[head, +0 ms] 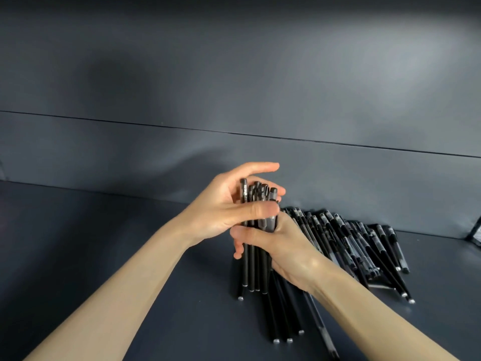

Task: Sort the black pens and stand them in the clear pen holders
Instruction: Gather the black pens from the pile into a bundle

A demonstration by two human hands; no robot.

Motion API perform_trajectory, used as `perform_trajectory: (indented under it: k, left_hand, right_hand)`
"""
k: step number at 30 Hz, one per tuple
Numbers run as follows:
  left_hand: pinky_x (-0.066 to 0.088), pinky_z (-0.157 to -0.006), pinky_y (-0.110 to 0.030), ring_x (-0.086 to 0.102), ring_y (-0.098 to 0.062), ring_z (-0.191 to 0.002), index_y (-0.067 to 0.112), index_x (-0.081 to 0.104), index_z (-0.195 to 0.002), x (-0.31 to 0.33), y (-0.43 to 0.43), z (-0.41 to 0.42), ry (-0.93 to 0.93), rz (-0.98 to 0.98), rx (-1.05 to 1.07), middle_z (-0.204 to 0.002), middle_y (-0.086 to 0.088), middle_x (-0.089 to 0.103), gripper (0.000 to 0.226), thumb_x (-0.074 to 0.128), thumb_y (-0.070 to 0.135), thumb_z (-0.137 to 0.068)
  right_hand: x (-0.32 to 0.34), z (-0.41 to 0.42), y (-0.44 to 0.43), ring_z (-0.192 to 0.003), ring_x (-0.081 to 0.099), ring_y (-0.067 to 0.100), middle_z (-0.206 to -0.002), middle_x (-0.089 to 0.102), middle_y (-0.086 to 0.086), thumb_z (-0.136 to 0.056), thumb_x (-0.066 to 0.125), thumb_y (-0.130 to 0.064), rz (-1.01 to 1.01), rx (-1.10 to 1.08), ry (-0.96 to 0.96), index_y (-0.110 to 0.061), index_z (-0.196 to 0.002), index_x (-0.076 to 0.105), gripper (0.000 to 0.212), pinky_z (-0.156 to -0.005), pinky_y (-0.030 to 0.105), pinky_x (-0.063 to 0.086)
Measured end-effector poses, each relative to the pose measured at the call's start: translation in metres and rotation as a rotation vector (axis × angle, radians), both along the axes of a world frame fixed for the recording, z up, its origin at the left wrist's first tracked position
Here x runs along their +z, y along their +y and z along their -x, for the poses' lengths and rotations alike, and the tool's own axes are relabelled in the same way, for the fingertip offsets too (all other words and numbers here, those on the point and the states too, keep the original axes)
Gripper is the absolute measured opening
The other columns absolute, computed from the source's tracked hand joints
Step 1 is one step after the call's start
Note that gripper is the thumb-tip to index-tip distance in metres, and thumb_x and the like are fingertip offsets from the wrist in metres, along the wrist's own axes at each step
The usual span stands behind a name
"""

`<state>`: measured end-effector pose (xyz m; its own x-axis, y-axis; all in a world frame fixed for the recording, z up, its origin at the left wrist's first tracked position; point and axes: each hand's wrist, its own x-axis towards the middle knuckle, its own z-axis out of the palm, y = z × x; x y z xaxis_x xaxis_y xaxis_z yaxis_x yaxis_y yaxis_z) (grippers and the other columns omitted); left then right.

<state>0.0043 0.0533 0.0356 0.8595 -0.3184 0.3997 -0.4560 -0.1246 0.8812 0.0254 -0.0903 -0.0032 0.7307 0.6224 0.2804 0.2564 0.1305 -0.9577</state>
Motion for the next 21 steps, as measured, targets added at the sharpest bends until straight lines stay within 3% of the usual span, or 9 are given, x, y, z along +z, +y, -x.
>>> perform_trajectory:
  k: [2, 5, 6, 10, 13, 15, 17, 19, 21]
  left_hand:
    - [0.054, -0.046, -0.032, 0.067, -0.025, -0.096, 0.021, 0.060, -0.118, -0.002, -0.002, 0.003, -0.005, -0.046, 0.005, -0.104, -0.001, 0.069, 0.047, 0.072, 0.020, -0.072]
    - [0.054, -0.081, -0.024, 0.067, -0.015, -0.095, 0.011, 0.069, -0.099, -0.006, -0.006, 0.004, -0.083, -0.137, 0.055, -0.097, 0.000, 0.071, 0.024, 0.073, 0.017, -0.076]
    - [0.054, -0.083, -0.025, 0.067, -0.016, -0.094, 0.011, 0.069, -0.096, -0.007, -0.007, 0.004, -0.086, -0.140, 0.061, -0.096, -0.002, 0.071, 0.018, 0.072, 0.015, -0.078]
    - [0.050, -0.053, -0.015, 0.069, -0.025, -0.080, 0.012, 0.064, -0.099, -0.010, -0.014, 0.006, -0.046, -0.092, 0.062, -0.091, -0.011, 0.070, 0.018, 0.071, 0.010, -0.083]
    - [0.056, -0.057, -0.043, 0.069, -0.026, -0.090, 0.026, 0.054, -0.119, -0.005, -0.016, 0.004, 0.012, 0.030, 0.038, -0.107, -0.004, 0.068, 0.037, 0.068, 0.022, -0.085]
    - [0.055, -0.075, -0.041, 0.067, -0.018, -0.098, 0.028, 0.048, -0.128, -0.007, -0.014, -0.003, 0.034, 0.141, 0.129, -0.115, 0.002, 0.066, 0.044, 0.058, 0.034, -0.086]
    - [0.050, -0.094, -0.035, 0.064, -0.009, -0.103, 0.025, 0.054, -0.122, -0.015, -0.011, -0.012, 0.072, 0.151, 0.291, -0.115, 0.002, 0.066, 0.034, 0.051, 0.039, -0.091]
    - [0.048, -0.091, -0.028, 0.063, -0.006, -0.097, 0.022, 0.059, -0.114, -0.031, -0.005, -0.020, 0.181, -0.058, 0.459, -0.113, 0.002, 0.065, 0.029, 0.053, 0.041, -0.093]
    - [0.046, -0.085, -0.027, 0.060, -0.011, -0.097, 0.018, 0.059, -0.113, -0.048, 0.002, -0.028, 0.283, -0.430, 0.587, -0.111, 0.002, 0.063, 0.039, 0.058, 0.048, -0.087]
  right_hand:
    - [-0.006, 0.001, 0.000, -0.071, 0.061, 0.020, -0.068, 0.060, 0.010, -0.080, 0.069, -0.005, 0.045, 0.004, -0.025, -0.002, -0.080, 0.062, 0.007, -0.081, 0.027, 0.050]
    - [-0.011, 0.003, -0.002, -0.076, 0.063, 0.016, -0.071, 0.063, 0.007, -0.079, 0.070, -0.001, 0.104, 0.013, -0.034, -0.004, -0.082, 0.062, 0.008, -0.081, 0.027, 0.050]
    - [-0.012, 0.004, -0.003, -0.078, 0.064, 0.017, -0.072, 0.064, 0.007, -0.079, 0.070, -0.001, 0.117, 0.012, -0.042, -0.006, -0.080, 0.062, 0.009, -0.083, 0.028, 0.050]
    - [-0.017, 0.005, -0.002, -0.082, 0.064, 0.020, -0.075, 0.065, 0.013, -0.077, 0.069, -0.001, 0.145, -0.001, -0.011, -0.001, -0.084, 0.063, 0.009, -0.093, 0.038, 0.050]
    - [-0.010, 0.003, -0.003, -0.067, 0.058, 0.021, -0.064, 0.056, 0.012, -0.084, 0.063, 0.002, 0.052, -0.058, 0.035, -0.001, -0.074, 0.061, 0.010, -0.078, 0.035, 0.055]
    - [-0.002, -0.003, -0.008, -0.058, 0.051, 0.018, -0.057, 0.049, 0.008, -0.087, 0.060, -0.003, 0.008, -0.093, 0.112, -0.008, -0.063, 0.058, 0.025, -0.063, 0.030, 0.053]
    - [0.003, -0.012, -0.016, -0.051, 0.045, 0.015, -0.055, 0.045, 0.004, -0.089, 0.060, -0.011, -0.052, -0.121, 0.246, -0.014, -0.060, 0.055, 0.029, -0.056, 0.028, 0.048]
    - [0.007, -0.020, -0.026, -0.046, 0.039, 0.014, -0.054, 0.042, 0.002, -0.089, 0.062, -0.015, -0.119, -0.167, 0.355, -0.015, -0.065, 0.053, 0.025, -0.051, 0.027, 0.043]
    - [0.008, -0.026, -0.037, -0.046, 0.037, 0.014, -0.054, 0.040, 0.001, -0.088, 0.063, -0.017, -0.127, -0.219, 0.387, -0.014, -0.069, 0.051, 0.023, -0.048, 0.027, 0.041]
